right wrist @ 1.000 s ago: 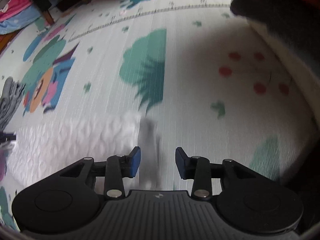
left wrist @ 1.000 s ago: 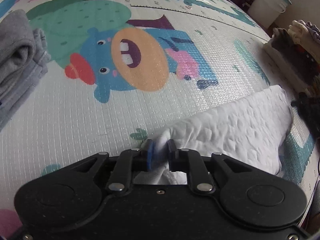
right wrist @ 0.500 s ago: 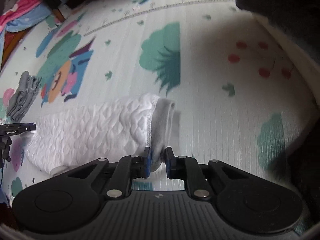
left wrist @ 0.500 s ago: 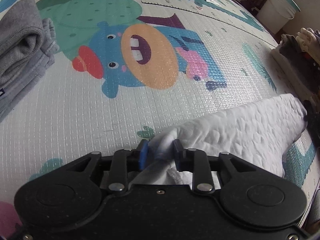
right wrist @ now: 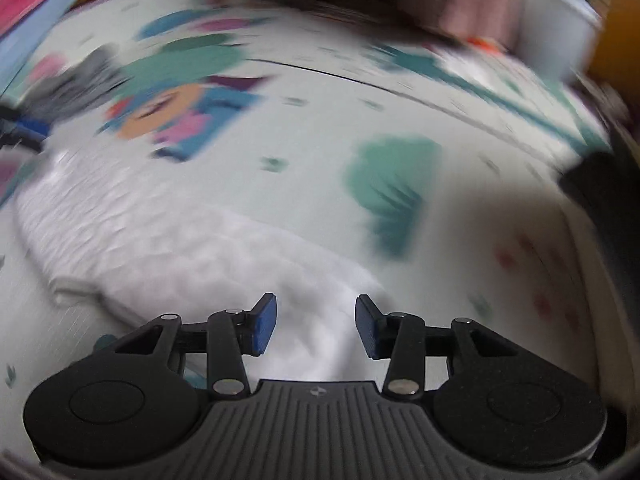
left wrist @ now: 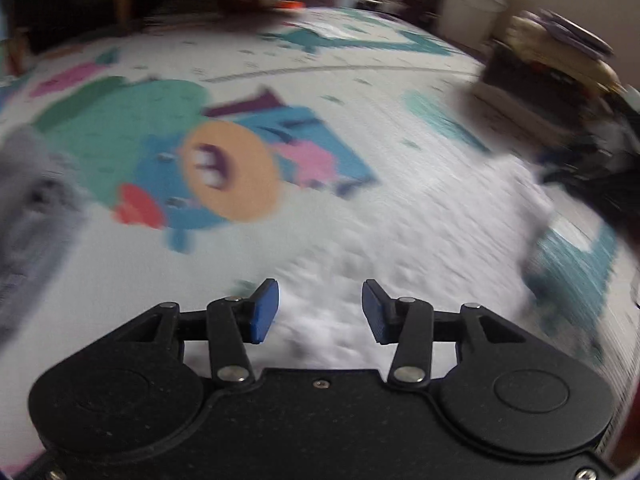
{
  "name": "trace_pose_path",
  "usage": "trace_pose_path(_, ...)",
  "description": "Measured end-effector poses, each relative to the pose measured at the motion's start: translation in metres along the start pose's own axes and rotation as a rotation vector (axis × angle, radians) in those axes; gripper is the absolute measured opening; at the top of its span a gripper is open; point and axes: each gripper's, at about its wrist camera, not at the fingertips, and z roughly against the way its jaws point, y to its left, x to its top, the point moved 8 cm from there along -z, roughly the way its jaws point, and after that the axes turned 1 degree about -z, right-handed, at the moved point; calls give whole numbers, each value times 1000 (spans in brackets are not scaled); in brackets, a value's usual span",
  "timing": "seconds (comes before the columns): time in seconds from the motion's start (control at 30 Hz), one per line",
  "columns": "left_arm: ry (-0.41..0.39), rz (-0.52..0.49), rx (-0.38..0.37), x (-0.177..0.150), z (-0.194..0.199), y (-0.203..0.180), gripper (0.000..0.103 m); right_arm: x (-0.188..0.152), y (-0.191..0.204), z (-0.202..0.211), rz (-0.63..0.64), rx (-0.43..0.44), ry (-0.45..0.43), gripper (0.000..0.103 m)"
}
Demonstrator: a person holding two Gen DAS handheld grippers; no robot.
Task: Fold clothes
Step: 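Open both tools and release the lengthwise-folded garment, then grasp the grey cuffs of the folded garment with the right tool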
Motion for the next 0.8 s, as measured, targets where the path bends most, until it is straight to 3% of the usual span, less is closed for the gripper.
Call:
trace_pose_path(0.07, 21, -46, -18, -12, -13, -15, 46, 5, 23, -14, 39, 60, -13, 45)
trace_pose_path(0.13, 98, -115, 84, -29, -34, -10, 50, -6, 32, -32, 47, 82, 35, 49)
trace_pose_path(0.17, 64, -107, 74, -28, -33, -8, 51, -13, 35, -41, 48, 90, 65, 51)
trace_pose_path(0.27, -2, 8, 134, -12, -17, 22, 45, -14, 33, -40, 40, 109, 55, 52)
trace_pose_path(0.3, 32, 67, 180, -16, -17, 44, 45, -13, 33, -39, 40, 111, 65, 52)
trace_pose_path(0.33, 41, 142, 199, -21, -14, 64, 55, -13, 33, -39, 38, 112, 67, 52)
trace_pose_path(0.4, 12, 262, 220, -23, -1, 92, 57, -13, 33, -40, 32, 113, 66, 53)
trace_pose_path(0.5, -73, 139, 254, -3, 17, 65, 51, -13, 36, -41, 33, 103, 64, 54)
trace_pose_path(0.6, -122, 79, 117, 8, 15, 26, 51, -13, 32, -45, 26, 106, 67, 55)
trace_pose_path(0.67, -114, 30, 56, 5, 5, 8, 51, -13, 30, -48, 24, 108, 70, 55)
trace_pose_path(0.7, -81, 8, 67, -1, -6, 6, 51, -13, 30, -48, 24, 109, 71, 55)
trace_pose_path(0.73, 4, -4, 119, -13, -23, 11, 51, -12, 29, -48, 24, 110, 74, 55)
trace_pose_path(0.8, 9, 21, 123, -22, -30, 20, 53, -12, 29, -49, 21, 111, 80, 55)
